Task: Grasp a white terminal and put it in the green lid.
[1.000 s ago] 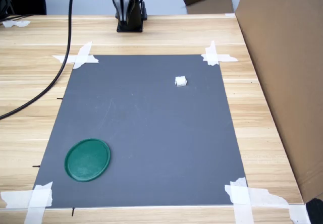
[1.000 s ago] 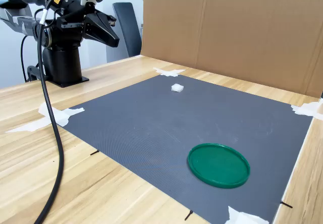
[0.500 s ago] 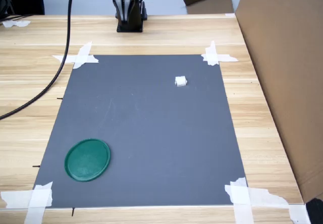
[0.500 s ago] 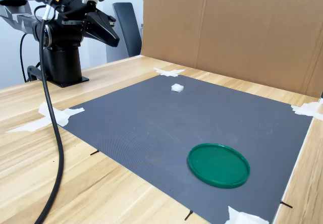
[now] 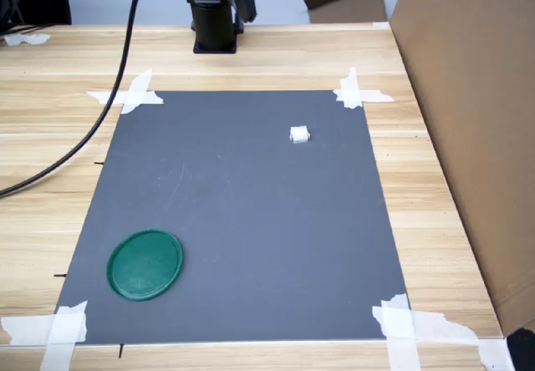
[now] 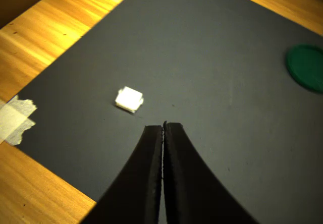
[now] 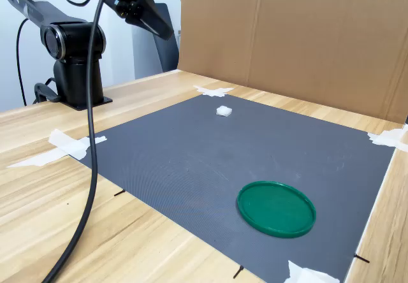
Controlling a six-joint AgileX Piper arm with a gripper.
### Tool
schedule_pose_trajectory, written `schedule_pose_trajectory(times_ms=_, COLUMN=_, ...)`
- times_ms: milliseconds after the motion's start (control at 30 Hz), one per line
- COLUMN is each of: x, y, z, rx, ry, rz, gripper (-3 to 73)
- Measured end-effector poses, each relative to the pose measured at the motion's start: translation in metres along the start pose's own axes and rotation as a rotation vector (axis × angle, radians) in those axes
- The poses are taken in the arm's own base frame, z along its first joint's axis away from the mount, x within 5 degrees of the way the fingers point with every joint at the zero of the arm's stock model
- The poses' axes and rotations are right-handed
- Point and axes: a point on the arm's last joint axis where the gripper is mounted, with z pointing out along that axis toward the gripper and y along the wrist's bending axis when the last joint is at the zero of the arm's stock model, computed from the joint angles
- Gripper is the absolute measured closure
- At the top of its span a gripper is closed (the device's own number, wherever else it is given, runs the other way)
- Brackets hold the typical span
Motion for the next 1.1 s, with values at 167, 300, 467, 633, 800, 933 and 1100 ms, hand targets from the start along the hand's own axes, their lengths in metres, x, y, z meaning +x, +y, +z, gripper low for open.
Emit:
schedule_pose_trajectory(times_ms=167, x=-0.015, y=0.002, z=0.004, rx=-0.119, ry=0.014, rz=-0.105, gripper=72.3)
schedule_pose_trajectory(times_ms=300, x=-0.02, y=0.002, z=0.007, rx=-0.181, ry=0.059, rz=-0.116, gripper=72.3)
schedule_pose_trajectory(times_ms=467, x=-0.024, y=-0.001, z=0.012, rx=-0.194, ry=0.07, rz=-0.095, gripper=72.3)
schedule_pose_trajectory(times_ms=633, x=-0.04, y=-0.005, z=0.008, rx=-0.19, ry=0.028, rz=-0.087, gripper=72.3)
schedule_pose_trajectory(times_ms=800, x=-0.056, y=-0.006, z=0.02, rx=-0.294, ry=0.082, rz=-0.144, gripper=72.3)
schedule_pose_trajectory(times_ms=933, x=-0.063, y=-0.013, z=0.049, rx=-0.332, ry=0.274, rz=-0.128, gripper=71.1)
schedule_pose_trajectory(times_ms=1100, x=-0.067, y=-0.02, z=0.068, rx=-0.383, ry=0.423, rz=-0.133, gripper=59.6)
